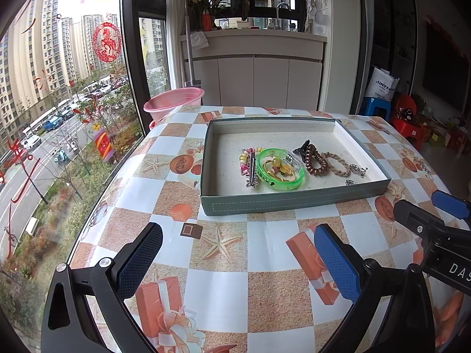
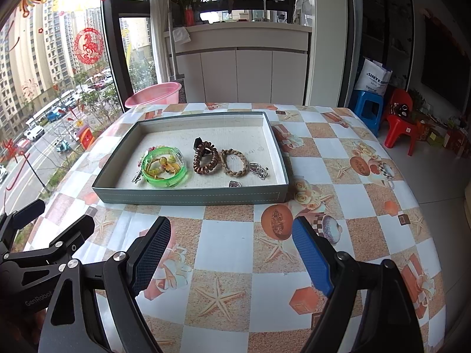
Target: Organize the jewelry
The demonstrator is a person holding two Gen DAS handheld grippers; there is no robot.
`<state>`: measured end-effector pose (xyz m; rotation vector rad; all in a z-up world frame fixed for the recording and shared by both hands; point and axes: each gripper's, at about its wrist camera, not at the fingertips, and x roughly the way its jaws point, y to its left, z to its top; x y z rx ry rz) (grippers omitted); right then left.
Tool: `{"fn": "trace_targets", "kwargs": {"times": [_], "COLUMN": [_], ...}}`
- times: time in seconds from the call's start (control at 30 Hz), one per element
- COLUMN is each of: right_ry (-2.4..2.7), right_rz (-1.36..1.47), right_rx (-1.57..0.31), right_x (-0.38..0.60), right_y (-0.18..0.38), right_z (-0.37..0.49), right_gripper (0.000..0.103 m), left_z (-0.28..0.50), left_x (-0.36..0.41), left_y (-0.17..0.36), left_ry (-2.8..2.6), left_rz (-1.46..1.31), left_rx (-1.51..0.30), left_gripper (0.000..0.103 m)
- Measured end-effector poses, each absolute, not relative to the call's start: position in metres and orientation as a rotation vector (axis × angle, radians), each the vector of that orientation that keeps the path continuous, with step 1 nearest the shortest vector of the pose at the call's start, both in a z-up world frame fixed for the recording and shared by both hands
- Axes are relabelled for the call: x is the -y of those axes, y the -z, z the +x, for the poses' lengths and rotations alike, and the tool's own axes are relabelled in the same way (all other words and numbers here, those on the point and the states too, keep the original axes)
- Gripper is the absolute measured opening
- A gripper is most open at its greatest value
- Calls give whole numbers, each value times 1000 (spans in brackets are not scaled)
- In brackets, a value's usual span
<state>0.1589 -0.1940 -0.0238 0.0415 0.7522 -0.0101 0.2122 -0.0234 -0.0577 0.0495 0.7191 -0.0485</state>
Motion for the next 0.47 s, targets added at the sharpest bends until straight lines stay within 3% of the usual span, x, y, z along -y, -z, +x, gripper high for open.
{"fn": "trace_targets", "kwargs": {"times": [0.47], "right_ry": [12], "right_rz": [41], "right_rx": [-753], "right_x": [193], "right_y": [24], "right_z": [159], "right_gripper": [86], "left_z": [210], "left_x": [19], "left_y": [54], "left_ry": [45], "left_rz": [45], "left_rx": [-700], "left_gripper": [103]}}
